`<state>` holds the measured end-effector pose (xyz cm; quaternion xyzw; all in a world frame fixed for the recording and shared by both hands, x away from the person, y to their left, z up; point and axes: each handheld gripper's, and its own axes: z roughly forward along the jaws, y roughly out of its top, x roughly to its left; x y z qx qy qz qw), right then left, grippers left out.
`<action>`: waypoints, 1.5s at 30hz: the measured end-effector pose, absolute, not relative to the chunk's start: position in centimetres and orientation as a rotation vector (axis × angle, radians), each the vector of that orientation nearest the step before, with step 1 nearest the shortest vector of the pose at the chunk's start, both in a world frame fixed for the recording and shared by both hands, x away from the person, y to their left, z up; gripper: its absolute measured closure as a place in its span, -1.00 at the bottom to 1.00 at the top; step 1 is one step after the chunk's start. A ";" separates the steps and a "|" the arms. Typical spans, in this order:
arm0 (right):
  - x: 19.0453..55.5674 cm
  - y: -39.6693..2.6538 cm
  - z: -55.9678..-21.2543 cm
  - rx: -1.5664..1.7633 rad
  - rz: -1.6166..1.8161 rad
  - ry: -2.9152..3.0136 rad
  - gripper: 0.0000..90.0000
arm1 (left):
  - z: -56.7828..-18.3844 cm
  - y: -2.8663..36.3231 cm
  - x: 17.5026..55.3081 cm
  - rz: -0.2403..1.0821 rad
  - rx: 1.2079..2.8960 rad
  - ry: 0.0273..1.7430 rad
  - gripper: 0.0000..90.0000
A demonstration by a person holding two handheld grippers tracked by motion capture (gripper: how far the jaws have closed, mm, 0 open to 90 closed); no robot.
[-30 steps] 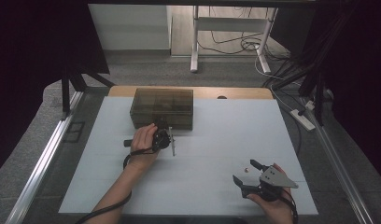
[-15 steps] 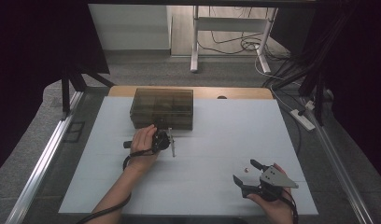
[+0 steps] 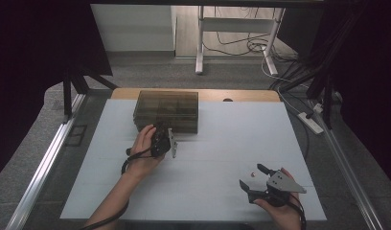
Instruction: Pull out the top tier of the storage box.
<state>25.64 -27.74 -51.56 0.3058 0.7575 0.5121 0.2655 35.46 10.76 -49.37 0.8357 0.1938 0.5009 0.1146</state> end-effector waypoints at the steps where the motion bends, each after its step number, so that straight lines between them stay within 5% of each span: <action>1: 25.6 -27.7 -51.6 0.825 1.382 2.047 -0.73 | -49.1 11.1 35.6 1.413 2.456 0.581 -0.02; 8: 25.7 -27.6 -51.6 0.824 1.380 2.050 -0.73 | -48.1 13.5 36.2 1.287 2.494 0.595 -0.05; 25: 25.7 -27.7 -51.6 0.828 1.380 2.053 -0.73 | -45.0 18.2 38.9 1.072 2.659 0.530 0.39; 45: 25.7 -27.7 -51.7 0.831 1.377 2.058 -0.73 | -44.2 18.9 41.2 0.974 2.882 0.401 0.57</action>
